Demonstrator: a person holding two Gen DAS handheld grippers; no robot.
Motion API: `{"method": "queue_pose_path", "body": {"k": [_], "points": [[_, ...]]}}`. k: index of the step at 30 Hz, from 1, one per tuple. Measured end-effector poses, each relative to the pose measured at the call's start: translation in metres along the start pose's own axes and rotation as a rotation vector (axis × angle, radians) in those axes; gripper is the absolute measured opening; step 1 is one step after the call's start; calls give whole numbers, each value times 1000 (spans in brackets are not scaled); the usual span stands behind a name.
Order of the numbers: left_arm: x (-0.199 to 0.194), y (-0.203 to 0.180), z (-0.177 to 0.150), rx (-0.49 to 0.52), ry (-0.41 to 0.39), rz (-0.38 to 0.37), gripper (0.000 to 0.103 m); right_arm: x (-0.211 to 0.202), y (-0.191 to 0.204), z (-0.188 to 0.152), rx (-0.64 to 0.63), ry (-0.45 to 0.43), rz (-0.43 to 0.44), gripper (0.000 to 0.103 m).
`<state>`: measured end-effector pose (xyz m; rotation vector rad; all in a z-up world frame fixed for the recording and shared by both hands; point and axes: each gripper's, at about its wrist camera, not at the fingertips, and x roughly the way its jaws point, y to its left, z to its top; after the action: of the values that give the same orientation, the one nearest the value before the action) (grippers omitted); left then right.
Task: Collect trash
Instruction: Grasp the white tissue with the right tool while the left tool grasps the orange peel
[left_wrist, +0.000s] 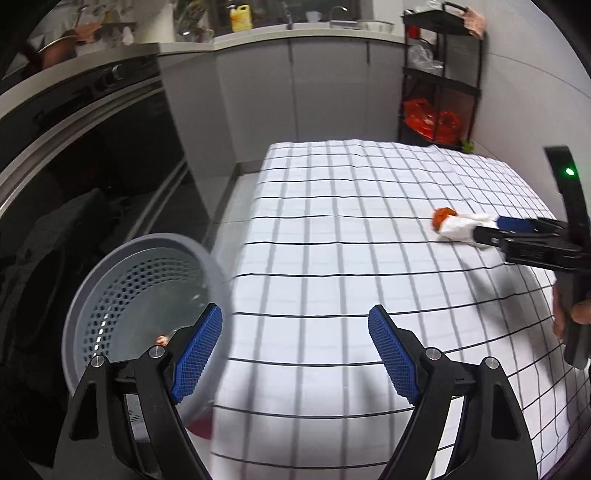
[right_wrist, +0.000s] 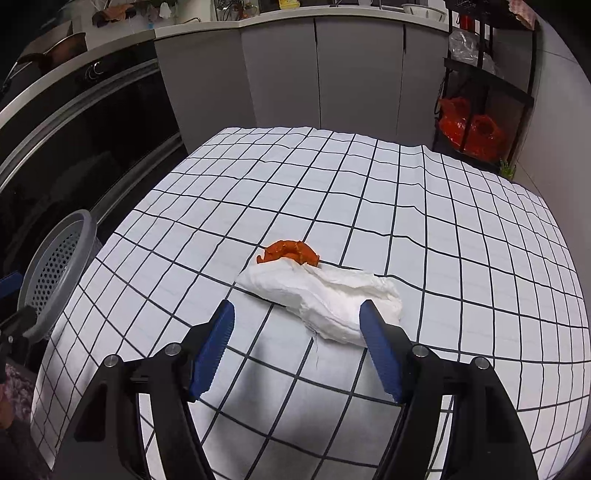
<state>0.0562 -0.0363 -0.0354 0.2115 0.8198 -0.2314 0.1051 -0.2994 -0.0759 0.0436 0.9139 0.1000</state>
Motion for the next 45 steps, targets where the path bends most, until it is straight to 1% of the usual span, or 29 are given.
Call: {"method": "queue_pose_path", "body": {"k": [4,6,8,9,11,13,18,22,28,32,38,45], "points": [[3,-20,0,28,16,-19,80,7,-3,1,7,15,-2,67],[4,-26,3,43,9,-16,80,9,-6,1,17,27,7,58],[6,-31,6,52,7,-13,80,13,-10,-1,25,48,4,41],[7,-33,7,54,11,-17,80,15,-12,-2,29,57,7,36],[8,-37,11,58,17,-21,80,17,-15,-4,41,71,20,12],[10,-41,16,63,20,-22,80,17,-18,-6,63,79,46,7],[15,-54,31,63,17,-29,80,2,-25,-4,131,51,136,6],[19,-71,43,64,11,-54,80,-26,-39,1,200,-9,185,6],[41,-110,61,81,13,-81,81,-65,-72,7,294,-92,198,6],[70,-134,78,77,43,-92,82,-85,-93,8,335,-135,191,6],[113,-163,95,90,80,-74,82,-89,-108,5,384,-142,215,6],[149,-185,100,107,124,-54,82,-94,-121,2,415,-158,258,6]]}}
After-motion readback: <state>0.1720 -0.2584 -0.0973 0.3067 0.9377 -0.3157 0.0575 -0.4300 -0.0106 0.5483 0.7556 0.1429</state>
